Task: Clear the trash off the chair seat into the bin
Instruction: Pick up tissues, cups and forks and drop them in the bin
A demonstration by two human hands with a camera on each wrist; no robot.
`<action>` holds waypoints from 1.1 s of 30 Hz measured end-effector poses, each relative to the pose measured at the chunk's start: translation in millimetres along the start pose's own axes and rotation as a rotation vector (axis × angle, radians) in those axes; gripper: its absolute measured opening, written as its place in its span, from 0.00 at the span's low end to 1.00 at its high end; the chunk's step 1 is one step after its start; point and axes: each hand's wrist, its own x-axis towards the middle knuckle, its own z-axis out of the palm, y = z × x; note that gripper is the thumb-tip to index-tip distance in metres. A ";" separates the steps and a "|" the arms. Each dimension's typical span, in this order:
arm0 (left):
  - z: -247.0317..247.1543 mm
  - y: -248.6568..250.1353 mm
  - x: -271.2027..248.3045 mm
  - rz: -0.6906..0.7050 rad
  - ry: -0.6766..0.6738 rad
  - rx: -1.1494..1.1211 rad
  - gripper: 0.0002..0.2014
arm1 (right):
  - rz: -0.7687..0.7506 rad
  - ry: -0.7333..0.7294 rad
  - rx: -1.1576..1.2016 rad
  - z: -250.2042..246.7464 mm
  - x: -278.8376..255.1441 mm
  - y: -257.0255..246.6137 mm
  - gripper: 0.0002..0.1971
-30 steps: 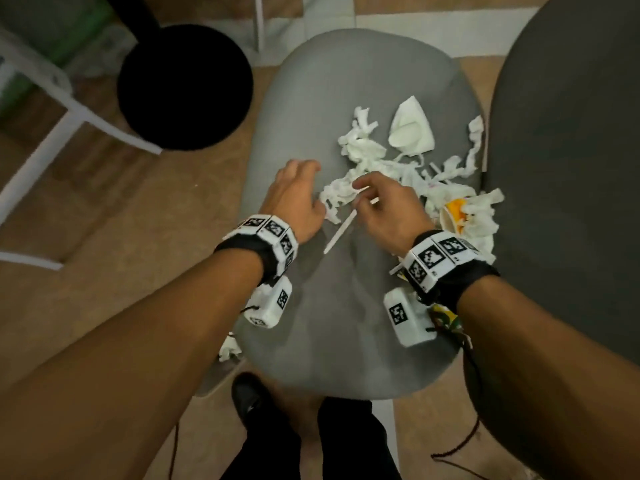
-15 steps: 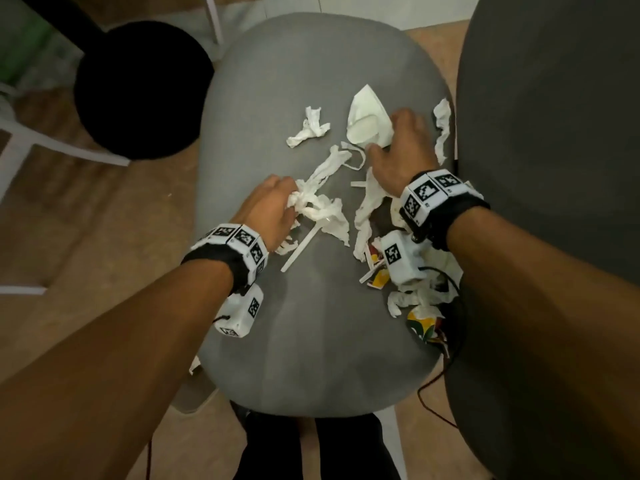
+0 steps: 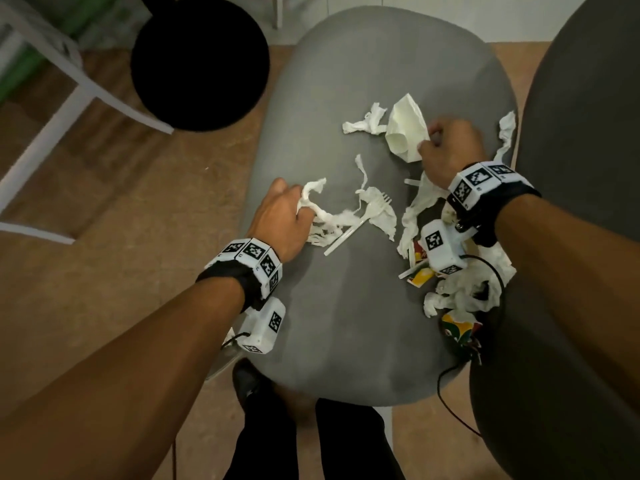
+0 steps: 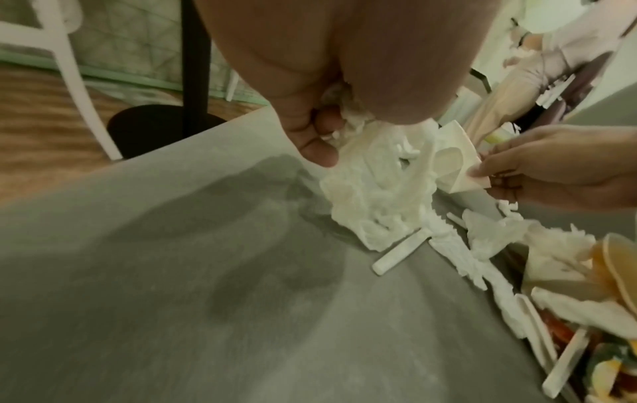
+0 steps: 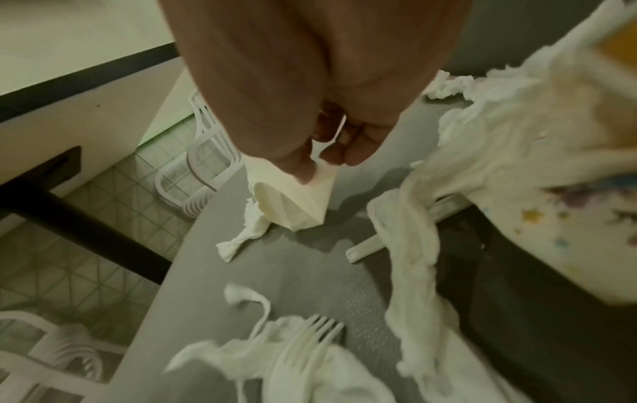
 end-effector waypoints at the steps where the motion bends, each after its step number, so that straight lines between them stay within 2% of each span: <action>1: -0.7 -2.5 -4.8 -0.011 0.026 -0.041 0.12 | -0.012 0.002 0.030 -0.4 -7.4 -4.6 0.11; 5: -4.9 -14.7 -22.5 -0.050 0.119 -0.190 0.13 | -0.103 0.011 0.139 5.7 -46.2 -27.6 0.14; 9: -14.7 -30.8 -44.4 -0.071 0.148 -0.330 0.14 | -0.151 -0.038 0.265 25.2 -93.2 -58.8 0.09; 12: -26.2 -51.0 -70.9 -0.099 0.147 -0.375 0.10 | -0.144 -0.115 0.319 51.9 -132.0 -82.8 0.06; 15: -39.3 -78.6 -105.2 -0.176 0.175 -0.381 0.13 | -0.156 -0.202 0.386 85.0 -175.8 -107.4 0.02; 17: -44.7 -106.6 -129.8 -0.252 0.215 -0.379 0.19 | -0.172 -0.266 0.397 110.9 -206.7 -125.7 0.02; 19: -48.5 -141.1 -154.2 -0.349 0.208 -0.421 0.17 | -0.177 -0.335 0.398 139.6 -237.8 -142.9 0.04; 21: -45.6 -177.6 -174.6 -0.440 0.165 -0.430 0.12 | -0.189 -0.444 0.345 167.3 -266.4 -155.1 0.08; 23: -39.3 -212.1 -194.0 -0.508 0.132 -0.446 0.15 | -0.233 -0.550 0.201 198.8 -291.6 -162.6 0.13; 26: -26.8 -251.6 -221.1 -0.559 0.132 -0.473 0.18 | -0.226 -0.579 -0.024 245.5 -316.6 -161.6 0.17; 28: -18.9 -268.3 -234.7 -0.587 0.137 -0.497 0.17 | -0.181 -0.632 -0.173 274.1 -326.8 -151.6 0.23; 30: -13.9 -278.7 -244.2 -0.608 0.137 -0.528 0.18 | -0.149 -0.762 -0.267 295.8 -336.7 -141.1 0.31; 33: -6.2 -287.1 -249.2 -0.616 0.094 -0.483 0.13 | -0.164 -0.860 -0.265 309.4 -347.0 -132.7 0.31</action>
